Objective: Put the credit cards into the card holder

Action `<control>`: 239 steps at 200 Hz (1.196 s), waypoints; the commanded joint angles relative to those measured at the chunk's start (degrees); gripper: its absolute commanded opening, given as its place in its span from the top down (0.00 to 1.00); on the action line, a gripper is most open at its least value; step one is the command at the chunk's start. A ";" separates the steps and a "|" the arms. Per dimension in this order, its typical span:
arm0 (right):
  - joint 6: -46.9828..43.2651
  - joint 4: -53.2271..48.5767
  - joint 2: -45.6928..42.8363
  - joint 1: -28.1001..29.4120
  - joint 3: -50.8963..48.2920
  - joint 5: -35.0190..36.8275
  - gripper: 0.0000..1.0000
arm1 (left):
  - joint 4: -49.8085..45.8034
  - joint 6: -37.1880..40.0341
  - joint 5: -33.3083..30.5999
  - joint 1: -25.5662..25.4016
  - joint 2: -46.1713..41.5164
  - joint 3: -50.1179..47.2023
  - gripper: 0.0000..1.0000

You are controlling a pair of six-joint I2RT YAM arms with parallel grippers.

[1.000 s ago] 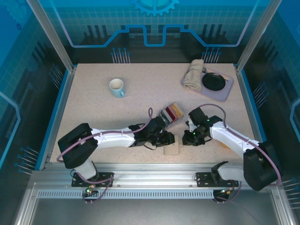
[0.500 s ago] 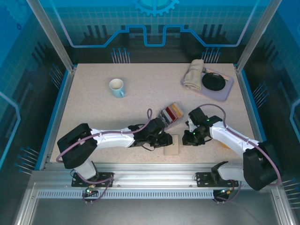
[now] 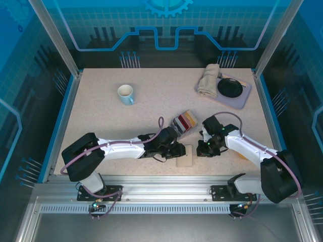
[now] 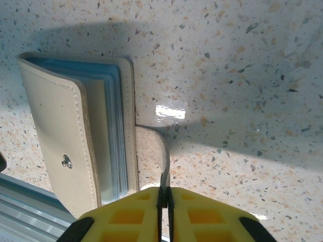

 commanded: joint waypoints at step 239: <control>-0.73 5.72 -0.63 -0.93 0.30 -13.89 1.00 | -7.56 6.11 0.20 0.26 10.61 6.06 0.55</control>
